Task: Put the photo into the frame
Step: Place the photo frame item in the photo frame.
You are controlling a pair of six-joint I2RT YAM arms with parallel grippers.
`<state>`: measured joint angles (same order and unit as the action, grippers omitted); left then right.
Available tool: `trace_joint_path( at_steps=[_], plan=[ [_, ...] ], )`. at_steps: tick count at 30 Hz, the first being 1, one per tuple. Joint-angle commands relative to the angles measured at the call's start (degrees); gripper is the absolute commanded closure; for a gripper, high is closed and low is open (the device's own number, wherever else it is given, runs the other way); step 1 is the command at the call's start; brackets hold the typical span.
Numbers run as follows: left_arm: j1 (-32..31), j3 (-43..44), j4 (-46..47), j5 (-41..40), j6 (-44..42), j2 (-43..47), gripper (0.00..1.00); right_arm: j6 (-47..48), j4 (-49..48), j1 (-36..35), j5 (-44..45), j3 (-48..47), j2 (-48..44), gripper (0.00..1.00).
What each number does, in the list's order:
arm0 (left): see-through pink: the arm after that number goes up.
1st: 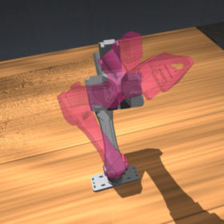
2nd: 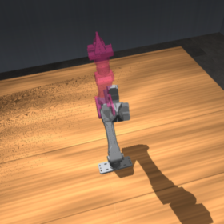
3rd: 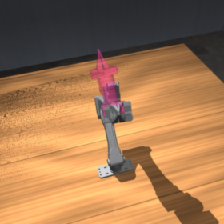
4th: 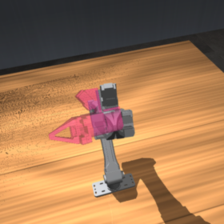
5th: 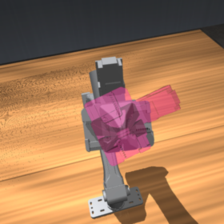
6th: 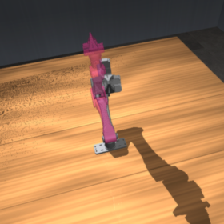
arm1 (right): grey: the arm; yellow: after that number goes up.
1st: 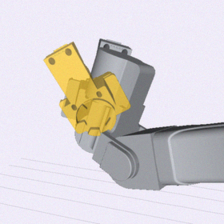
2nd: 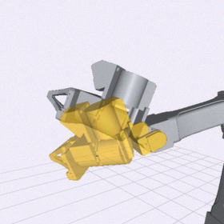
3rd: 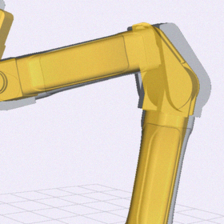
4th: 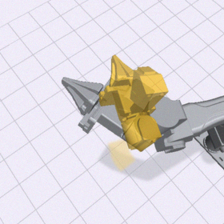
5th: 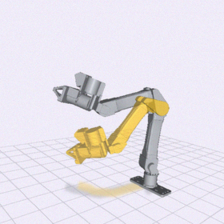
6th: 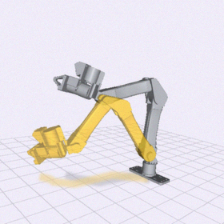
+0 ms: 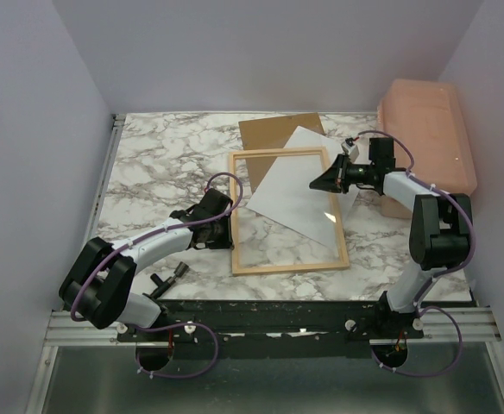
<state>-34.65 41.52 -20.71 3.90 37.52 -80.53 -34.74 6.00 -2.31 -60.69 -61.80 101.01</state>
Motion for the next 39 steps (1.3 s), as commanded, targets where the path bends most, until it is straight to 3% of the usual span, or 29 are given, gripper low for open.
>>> trace_joint_path(
  at_steps=[1, 12, 24, 39],
  plan=[
    [-0.77, -2.05, -1.31, -3.45, -1.04, -3.64, 0.82, 2.80, 2.74, -1.03, -3.21, -1.55, 1.51, 0.99],
    [-0.85, -1.91, -1.45, -3.46, -1.04, -3.62, 0.82, 5.12, 4.06, -1.03, -1.30, -2.71, 4.18, 0.99],
    [-0.94, -1.92, -1.54, -3.45, -1.04, -3.66, 0.82, 10.34, 10.16, -1.03, 6.96, -4.57, 6.21, 0.99],
    [-1.07, -1.70, -1.62, -3.40, -1.22, -4.02, 0.83, 13.77, 10.61, -2.94, 11.07, -4.46, 6.35, 0.91]
  ],
)
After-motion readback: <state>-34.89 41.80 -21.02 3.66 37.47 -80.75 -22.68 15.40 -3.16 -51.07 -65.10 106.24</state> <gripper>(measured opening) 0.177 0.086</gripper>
